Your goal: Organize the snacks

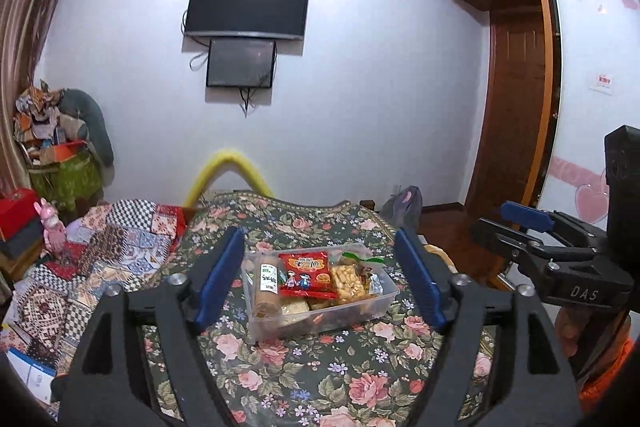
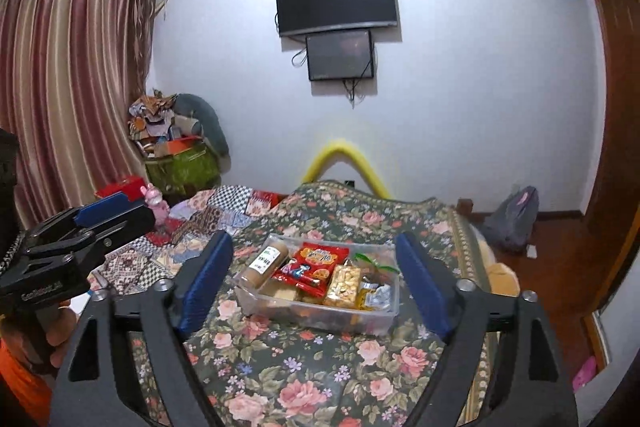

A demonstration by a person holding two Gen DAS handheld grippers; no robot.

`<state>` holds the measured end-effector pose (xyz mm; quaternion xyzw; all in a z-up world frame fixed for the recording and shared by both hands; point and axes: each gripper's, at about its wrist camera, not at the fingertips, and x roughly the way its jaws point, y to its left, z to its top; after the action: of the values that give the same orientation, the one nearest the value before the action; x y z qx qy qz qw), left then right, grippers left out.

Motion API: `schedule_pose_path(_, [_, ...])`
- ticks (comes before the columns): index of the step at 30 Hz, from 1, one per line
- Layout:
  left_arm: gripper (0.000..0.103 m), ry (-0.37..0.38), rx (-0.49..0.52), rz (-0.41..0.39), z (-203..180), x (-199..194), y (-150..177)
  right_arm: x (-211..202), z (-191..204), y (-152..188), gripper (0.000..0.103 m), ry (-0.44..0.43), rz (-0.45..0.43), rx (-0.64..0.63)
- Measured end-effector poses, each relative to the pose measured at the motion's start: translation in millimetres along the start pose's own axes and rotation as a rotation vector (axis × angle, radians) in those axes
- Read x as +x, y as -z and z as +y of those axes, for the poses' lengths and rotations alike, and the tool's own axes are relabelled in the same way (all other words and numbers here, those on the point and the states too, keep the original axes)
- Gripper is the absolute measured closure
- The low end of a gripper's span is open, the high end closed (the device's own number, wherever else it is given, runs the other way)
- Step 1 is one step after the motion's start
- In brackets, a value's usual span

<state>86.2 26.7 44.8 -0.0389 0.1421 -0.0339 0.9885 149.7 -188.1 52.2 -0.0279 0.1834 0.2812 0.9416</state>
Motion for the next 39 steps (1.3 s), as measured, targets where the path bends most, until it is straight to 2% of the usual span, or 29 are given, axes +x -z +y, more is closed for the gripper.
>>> schedule_pose_path(4, [0.014, -0.024, 0.020, -0.011, -5, -8, 1, -3, 4, 2, 0.012, 0.012, -0.012, -0.003])
schedule_pose_path(8, [0.012, -0.025, 0.016, -0.014, -7, -12, 3, -10, 4, 5, 0.002, 0.033, -0.030, 0.006])
schedule_pose_path(10, [0.011, -0.025, 0.017, -0.014, -7, -12, 5, -11, 2, 5, 0.000, 0.035, -0.037, 0.020])
schedule_pose_path(15, [0.005, -0.035, 0.022, -0.019, -10, -15, 7, -20, -1, 11, 0.000, 0.038, -0.040, 0.039])
schedule_pose_path(39, [0.000, -0.035, 0.032, -0.005, -11, -12, 15, -26, 0, 16, 0.000, 0.049, -0.040, 0.036])
